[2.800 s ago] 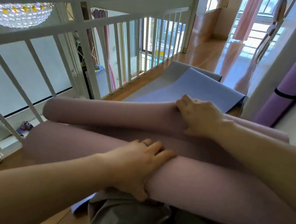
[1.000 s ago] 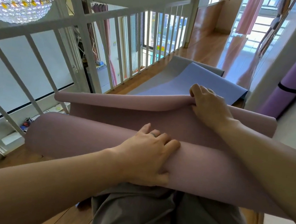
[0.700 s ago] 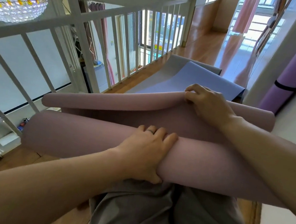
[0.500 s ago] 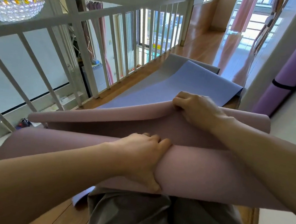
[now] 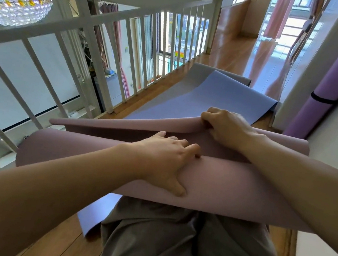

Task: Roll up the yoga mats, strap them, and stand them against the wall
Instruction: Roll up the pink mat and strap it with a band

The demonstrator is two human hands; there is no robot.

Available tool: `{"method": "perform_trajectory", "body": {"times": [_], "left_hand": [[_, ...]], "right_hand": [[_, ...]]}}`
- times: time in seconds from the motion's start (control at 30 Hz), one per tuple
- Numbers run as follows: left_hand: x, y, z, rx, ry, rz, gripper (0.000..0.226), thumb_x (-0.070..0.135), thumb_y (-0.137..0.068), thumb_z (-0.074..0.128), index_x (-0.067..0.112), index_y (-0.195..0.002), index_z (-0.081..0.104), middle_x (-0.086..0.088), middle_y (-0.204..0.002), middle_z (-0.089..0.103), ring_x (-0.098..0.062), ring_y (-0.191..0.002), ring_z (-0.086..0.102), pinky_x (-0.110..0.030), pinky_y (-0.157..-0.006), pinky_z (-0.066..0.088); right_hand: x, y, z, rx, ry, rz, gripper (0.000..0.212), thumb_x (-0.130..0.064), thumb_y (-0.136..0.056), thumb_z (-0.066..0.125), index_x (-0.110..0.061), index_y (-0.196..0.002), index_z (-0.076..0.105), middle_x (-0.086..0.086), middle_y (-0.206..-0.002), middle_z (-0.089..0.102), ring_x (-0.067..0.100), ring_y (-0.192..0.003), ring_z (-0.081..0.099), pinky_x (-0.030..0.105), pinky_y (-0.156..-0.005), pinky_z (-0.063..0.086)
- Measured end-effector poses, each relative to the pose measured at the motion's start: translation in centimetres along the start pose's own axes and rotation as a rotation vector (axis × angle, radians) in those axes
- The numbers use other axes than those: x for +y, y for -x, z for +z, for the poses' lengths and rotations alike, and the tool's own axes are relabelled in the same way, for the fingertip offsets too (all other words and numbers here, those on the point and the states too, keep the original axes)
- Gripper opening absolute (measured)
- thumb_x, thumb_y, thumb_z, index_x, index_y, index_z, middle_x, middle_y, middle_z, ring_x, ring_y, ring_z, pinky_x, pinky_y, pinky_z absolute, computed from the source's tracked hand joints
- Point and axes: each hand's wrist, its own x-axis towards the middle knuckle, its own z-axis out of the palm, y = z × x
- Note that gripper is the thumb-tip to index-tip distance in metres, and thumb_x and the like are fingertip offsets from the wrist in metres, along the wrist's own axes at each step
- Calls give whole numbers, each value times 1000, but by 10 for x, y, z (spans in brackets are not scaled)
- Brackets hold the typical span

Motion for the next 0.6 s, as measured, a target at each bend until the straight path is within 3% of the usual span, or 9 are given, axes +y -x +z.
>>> {"method": "perform_trajectory", "body": {"times": [0.2, 0.37, 0.6], "left_hand": [[15, 7, 11, 175, -57, -7, 80, 66, -78, 49, 21, -141, 33, -2, -131, 44, -22, -115, 46, -42, -99, 39], [23, 2, 31, 219, -110, -76, 106, 73, -68, 58, 23, -149, 8, -5, -136, 39, -28, -117, 45, -46, -102, 36], [14, 12, 16, 233, -77, 0, 99, 73, -62, 61, 30, -140, 17, 0, -123, 46, -26, -104, 52, -42, -91, 43]], "right_hand": [[2, 0, 2, 27, -1, -3, 11, -14, -95, 47, -16, -101, 56, 2, -104, 57, 24, -85, 59, 33, -69, 45], [-2, 4, 1, -8, 66, -35, 24, -28, -90, 56, -16, -110, 52, 1, -111, 55, 23, -90, 60, 30, -69, 40], [-1, 1, -17, -56, 42, -6, 23, -29, -90, 57, -17, -109, 53, 1, -107, 61, 22, -87, 59, 30, -69, 42]]}}
